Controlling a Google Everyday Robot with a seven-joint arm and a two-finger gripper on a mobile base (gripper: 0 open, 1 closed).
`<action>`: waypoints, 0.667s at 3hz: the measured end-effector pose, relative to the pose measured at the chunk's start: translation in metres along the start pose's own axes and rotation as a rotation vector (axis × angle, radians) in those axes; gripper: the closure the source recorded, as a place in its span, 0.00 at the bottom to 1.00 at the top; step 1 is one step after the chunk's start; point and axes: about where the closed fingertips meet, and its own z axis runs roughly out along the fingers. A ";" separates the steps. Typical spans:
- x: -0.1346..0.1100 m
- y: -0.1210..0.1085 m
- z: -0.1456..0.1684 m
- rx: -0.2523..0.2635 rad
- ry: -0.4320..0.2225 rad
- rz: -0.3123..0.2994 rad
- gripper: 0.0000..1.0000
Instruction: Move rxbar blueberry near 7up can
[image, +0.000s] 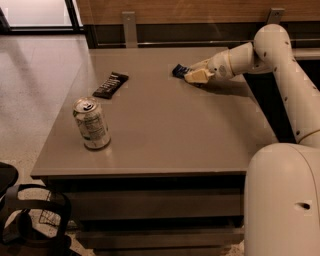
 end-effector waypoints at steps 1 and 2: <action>0.000 0.000 0.000 0.000 0.000 0.000 1.00; 0.000 0.000 0.000 0.000 0.000 0.000 1.00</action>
Offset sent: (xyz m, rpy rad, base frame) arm -0.0809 -0.0817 0.1259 -0.0611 -0.2575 -0.1391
